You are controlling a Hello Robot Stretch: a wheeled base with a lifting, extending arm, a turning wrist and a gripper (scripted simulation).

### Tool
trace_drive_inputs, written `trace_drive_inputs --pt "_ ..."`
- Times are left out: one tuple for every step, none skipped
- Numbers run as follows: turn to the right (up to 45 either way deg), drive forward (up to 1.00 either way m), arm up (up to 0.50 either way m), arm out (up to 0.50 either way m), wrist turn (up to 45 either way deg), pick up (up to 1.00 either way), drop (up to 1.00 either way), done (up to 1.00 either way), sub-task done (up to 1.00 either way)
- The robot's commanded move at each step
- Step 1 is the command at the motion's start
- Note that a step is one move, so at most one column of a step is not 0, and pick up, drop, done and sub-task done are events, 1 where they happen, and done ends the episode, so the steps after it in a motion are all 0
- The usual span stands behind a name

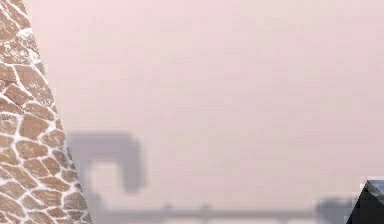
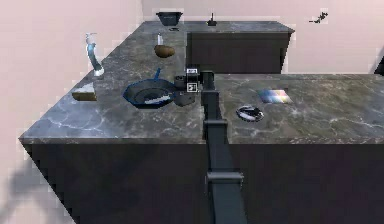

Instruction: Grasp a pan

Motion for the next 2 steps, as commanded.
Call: trace_drive_inputs --pt "0.0 0.00 0.10 0.00 0.0 0.00 0.00 0.00 0.00" --pt "0.0 0.00 0.00 0.00 0.0 0.00 0.00 1.00 0.00"
